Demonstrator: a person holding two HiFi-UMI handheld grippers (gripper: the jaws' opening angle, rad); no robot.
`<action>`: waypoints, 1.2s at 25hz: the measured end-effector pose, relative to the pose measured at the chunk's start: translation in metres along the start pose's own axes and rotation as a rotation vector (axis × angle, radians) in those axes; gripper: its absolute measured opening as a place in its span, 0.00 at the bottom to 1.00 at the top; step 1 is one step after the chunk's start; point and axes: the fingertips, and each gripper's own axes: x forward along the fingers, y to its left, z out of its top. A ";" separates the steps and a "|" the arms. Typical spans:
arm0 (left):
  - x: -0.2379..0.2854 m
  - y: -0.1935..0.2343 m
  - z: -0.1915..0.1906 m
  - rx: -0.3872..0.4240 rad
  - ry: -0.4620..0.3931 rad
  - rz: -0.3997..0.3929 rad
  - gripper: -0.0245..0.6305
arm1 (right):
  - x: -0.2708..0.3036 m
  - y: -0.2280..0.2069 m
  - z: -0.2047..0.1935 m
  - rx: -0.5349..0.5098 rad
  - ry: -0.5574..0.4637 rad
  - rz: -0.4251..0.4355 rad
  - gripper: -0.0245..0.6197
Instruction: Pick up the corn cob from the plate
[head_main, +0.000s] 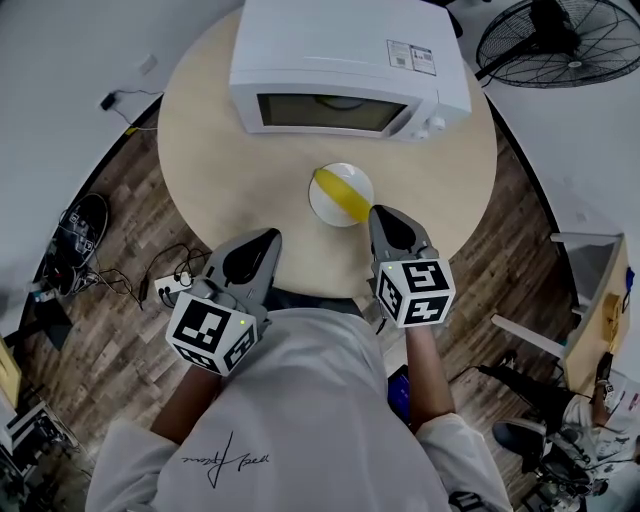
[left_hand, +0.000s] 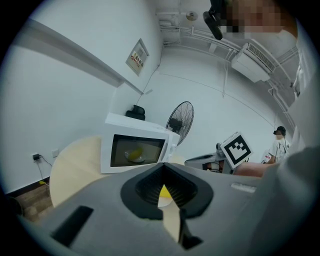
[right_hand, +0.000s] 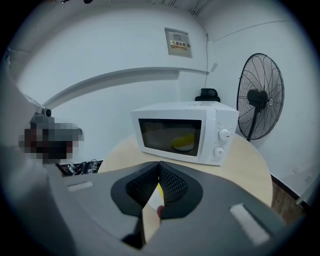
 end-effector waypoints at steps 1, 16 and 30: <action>0.001 0.000 -0.001 -0.001 0.002 0.000 0.03 | 0.001 -0.003 0.000 0.001 -0.002 -0.011 0.06; 0.010 0.002 -0.002 -0.011 0.018 0.018 0.03 | 0.033 -0.001 -0.022 -0.079 0.099 0.082 0.21; 0.023 0.002 -0.006 -0.028 0.044 0.030 0.03 | 0.058 -0.010 -0.046 -0.095 0.195 0.124 0.25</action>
